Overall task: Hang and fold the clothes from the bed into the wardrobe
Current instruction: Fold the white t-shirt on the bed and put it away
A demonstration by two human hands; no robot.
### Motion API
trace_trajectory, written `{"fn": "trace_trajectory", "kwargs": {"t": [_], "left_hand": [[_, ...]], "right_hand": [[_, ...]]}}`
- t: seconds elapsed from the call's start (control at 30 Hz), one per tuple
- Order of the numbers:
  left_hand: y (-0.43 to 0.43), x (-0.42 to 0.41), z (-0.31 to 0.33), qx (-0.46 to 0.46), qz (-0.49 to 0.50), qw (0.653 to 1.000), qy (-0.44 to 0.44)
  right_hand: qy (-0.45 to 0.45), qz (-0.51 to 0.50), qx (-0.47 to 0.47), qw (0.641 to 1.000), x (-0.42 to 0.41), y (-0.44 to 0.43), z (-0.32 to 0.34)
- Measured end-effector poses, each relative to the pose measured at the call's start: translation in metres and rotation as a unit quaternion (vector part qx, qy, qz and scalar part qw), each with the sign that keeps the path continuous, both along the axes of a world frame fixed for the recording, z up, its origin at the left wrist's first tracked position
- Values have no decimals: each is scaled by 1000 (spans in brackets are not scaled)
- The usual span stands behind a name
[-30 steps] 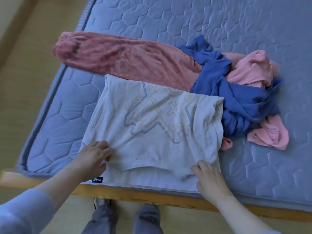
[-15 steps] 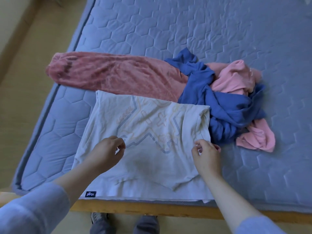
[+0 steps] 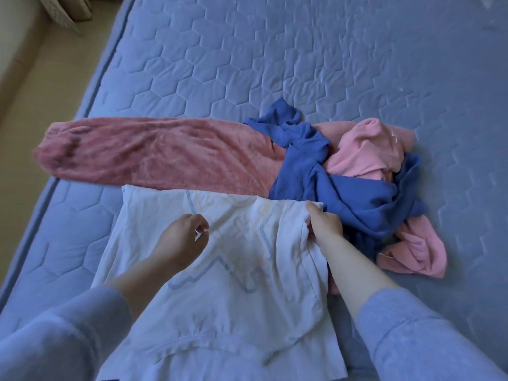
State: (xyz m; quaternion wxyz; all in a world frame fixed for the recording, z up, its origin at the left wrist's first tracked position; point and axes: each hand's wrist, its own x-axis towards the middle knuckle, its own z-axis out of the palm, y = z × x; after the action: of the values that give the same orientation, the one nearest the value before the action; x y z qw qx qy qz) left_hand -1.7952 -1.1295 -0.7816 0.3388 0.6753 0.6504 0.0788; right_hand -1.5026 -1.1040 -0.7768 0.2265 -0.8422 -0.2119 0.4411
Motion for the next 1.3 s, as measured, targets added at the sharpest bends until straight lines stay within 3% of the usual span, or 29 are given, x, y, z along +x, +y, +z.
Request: {"fn": "trace_trajectory", "kwargs": {"t": [0.07,0.2,0.27,0.43,0.63,0.73,0.83,1.03,1.1,1.2,1.23,1.3], "left_hand": [[15,8,-7,-10,-16,1000,-3],[44,15,-14,-14,-16,1000,-11],[55,13,-17,-18,-25,1000,-1],[73,6,-27,18,-42,999,26],[95,29,-42,55,-108,986,115],[104,33,-46,56,-66,991,99],[107,34,-47,62,-19,995,81],[109,18,-40,49,-49,994,80],[109,-3,-37,43,-56,991,112],[106,-47,-33,35,-27,986,160],[104,-63,-33,34,-3,985,167],[99,-92,-32,34,39,982,183]], "right_hand": [[21,-50,28,998,0,15,-8],[-97,-17,120,988,10,29,-10],[-110,-22,123,986,15,25,-13],[-15,-30,79,996,11,14,-31],[-42,-152,138,978,20,29,-31],[-73,-233,187,952,29,25,-31],[-71,-261,168,948,29,13,-35],[-117,-153,104,976,18,19,-27],[-215,-101,135,962,4,15,-17],[-365,56,214,904,-26,7,-6],[-367,106,236,894,-38,6,-6],[-289,181,244,908,-63,6,-8]]}}
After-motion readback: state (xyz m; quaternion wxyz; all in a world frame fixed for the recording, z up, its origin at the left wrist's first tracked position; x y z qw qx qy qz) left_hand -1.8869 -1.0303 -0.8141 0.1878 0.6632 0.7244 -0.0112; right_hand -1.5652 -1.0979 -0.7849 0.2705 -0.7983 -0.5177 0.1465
